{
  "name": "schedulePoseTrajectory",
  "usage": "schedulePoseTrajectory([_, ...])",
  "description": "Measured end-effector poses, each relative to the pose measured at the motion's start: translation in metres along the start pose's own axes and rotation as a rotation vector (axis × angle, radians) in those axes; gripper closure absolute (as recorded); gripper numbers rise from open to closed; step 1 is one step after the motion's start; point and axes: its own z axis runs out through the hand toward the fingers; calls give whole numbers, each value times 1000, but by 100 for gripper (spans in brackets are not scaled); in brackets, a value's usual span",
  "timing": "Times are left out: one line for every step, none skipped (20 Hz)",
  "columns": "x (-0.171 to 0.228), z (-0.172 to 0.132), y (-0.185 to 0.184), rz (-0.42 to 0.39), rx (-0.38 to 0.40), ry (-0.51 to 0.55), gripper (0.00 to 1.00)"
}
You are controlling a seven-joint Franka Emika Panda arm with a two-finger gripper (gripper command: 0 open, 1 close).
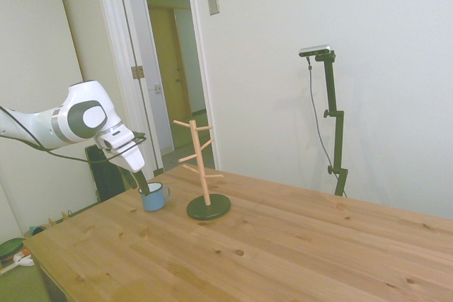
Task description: Hang the mug
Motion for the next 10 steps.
schedulePoseTrajectory([-4, 0, -9, 0, -1, 5, 0])
schedulePoseTrajectory([-9, 0, -19, -2, 1, 6, 0])
schedulePoseTrajectory([-15, 0, -29, -6, 3, 9, 0])
schedulePoseTrajectory([-20, -1, -39, -10, 5, 12, 0])
schedulePoseTrajectory([-25, -1, -49, -13, 9, 12, 0])
schedulePoseTrajectory([-31, -2, -60, -19, 15, 17, 0])
schedulePoseTrajectory([-35, -1, -68, -23, 18, 19, 0])
schedulePoseTrajectory([-40, 0, -76, -26, 20, 23, 0])
schedulePoseTrajectory([-44, 3, -85, -29, 23, 25, 0])
schedulePoseTrajectory([-47, 7, -90, -29, 22, 24, 0])
